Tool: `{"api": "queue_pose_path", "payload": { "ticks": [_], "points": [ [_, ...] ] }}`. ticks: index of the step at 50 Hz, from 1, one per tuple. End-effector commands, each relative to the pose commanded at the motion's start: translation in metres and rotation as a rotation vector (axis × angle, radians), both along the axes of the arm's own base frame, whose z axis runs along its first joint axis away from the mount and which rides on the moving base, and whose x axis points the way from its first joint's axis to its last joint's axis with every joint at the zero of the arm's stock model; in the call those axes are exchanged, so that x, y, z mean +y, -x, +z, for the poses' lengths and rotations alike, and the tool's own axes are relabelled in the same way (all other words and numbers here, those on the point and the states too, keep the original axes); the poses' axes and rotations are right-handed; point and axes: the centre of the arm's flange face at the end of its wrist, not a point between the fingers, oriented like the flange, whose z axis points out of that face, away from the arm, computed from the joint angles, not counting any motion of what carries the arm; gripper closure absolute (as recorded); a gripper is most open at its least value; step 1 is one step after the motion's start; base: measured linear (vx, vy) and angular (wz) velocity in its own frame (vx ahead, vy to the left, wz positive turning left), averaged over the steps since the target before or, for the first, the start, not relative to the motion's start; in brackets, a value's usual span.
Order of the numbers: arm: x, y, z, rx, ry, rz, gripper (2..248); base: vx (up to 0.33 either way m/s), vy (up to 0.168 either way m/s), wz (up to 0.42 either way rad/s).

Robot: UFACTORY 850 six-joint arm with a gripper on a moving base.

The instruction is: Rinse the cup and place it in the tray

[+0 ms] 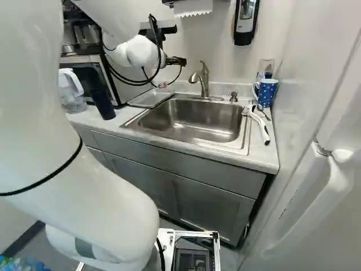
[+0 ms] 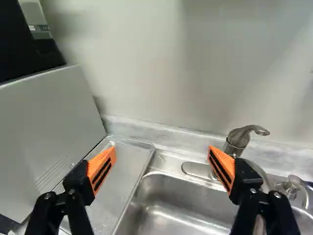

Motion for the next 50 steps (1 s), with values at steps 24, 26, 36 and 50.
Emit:
{"api": "queue_pose_path", "payload": {
  "ticks": [24,26,36,50],
  "points": [
    [-0.017,-0.017,-0.004,0.046,-0.003,-0.030,3,0.000,0.000,0.000],
    [-0.018,-0.017,-0.004,0.046,-0.003,-0.033,3,0.000,0.000,0.000],
    [-0.025,-0.019,-0.004,0.046,-0.003,-0.046,3,0.000,0.000,0.000],
    [-0.036,-0.019,-0.004,0.046,-0.003,-0.066,3,0.000,0.000,0.000]
  ]
}}
